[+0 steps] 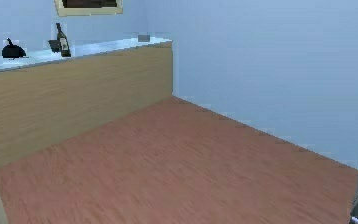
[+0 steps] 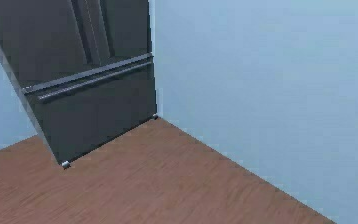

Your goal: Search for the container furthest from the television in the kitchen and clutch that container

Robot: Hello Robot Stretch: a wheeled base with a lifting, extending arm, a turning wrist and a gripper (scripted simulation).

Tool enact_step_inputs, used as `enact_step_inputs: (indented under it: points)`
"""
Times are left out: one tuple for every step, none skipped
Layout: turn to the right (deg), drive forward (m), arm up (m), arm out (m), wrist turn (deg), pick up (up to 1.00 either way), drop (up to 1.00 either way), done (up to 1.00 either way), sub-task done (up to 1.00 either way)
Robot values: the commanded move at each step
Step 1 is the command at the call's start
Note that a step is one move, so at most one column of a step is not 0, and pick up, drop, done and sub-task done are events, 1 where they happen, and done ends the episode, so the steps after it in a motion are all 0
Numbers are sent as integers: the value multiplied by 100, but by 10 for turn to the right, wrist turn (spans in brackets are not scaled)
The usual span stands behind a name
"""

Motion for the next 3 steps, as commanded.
enact_step_inputs:
  points:
    - [0, 35, 0, 0, 0, 0, 0, 0, 0]
    - [-120, 0, 0, 0, 0, 0, 0, 0, 0]
    - [0, 100, 0, 0, 0, 0, 0, 0, 0]
